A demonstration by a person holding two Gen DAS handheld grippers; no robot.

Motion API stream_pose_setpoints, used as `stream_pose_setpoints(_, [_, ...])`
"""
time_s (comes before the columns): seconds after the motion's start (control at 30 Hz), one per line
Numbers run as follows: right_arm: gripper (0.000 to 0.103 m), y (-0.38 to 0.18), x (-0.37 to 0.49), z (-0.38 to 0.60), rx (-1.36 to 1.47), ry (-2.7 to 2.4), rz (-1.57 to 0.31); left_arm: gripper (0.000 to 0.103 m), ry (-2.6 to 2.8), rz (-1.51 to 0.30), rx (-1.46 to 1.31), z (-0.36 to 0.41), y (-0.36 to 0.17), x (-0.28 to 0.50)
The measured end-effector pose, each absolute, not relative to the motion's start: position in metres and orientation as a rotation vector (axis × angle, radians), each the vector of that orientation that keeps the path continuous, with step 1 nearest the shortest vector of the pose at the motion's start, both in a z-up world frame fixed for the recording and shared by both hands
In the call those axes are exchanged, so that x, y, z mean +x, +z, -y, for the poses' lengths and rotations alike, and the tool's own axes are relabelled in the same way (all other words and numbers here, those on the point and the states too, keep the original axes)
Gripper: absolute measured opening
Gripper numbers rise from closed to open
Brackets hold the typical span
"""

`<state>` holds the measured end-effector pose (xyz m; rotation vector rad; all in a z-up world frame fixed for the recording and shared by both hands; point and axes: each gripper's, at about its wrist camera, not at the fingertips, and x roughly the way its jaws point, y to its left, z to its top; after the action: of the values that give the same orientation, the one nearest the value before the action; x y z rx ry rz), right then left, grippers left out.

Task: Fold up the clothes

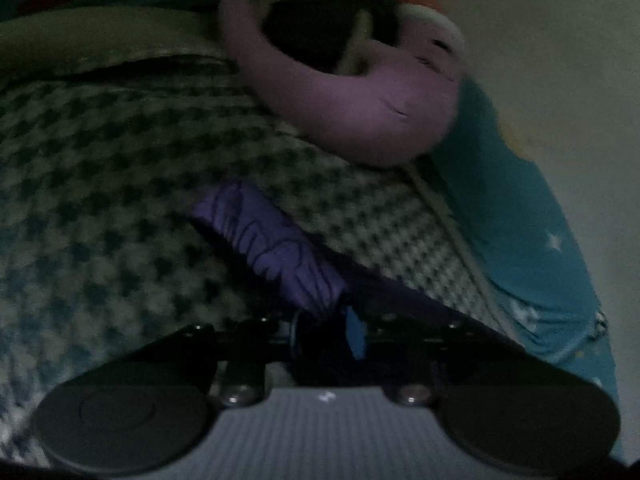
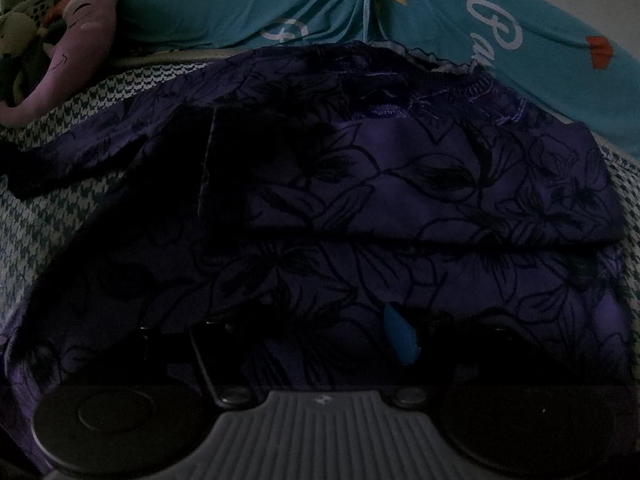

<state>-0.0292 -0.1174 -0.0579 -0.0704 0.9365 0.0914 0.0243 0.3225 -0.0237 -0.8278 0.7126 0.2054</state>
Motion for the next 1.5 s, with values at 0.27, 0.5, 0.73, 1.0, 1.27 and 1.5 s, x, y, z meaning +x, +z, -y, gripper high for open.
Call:
stream_pose_setpoints(0.27, [0.067,-0.058,-0.028,0.118,-0.064,0.091,-0.934,0.022,-0.042,-0.738,-0.737,-0.258,-0.008,0.032])
stream_pose_setpoints(0.5, [0.067,-0.054,-0.024,0.124,-0.008,0.090,-0.930,0.024,-0.351,-0.785,-0.641,-0.187,0.001,0.031])
stream_pose_setpoints(0.73, [0.067,-0.046,-0.025,0.130,0.015,0.077,-0.922,0.078,-0.364,-0.738,-0.549,-0.164,0.016,0.022])
stream_pose_setpoints(1.0, [0.067,-0.024,-0.038,0.125,0.013,0.129,-0.786,0.087,-0.155,-0.774,-0.597,-0.192,0.012,0.035])
stream_pose_setpoints(1.27, [0.067,-0.006,-0.032,0.095,0.081,0.319,-0.669,0.098,-0.034,-0.768,-0.558,-0.195,0.014,0.040])
stream_pose_setpoints(1.5, [0.067,0.004,-0.018,0.066,0.079,0.429,-0.596,0.103,0.037,-0.779,-0.500,-0.194,0.014,0.043])
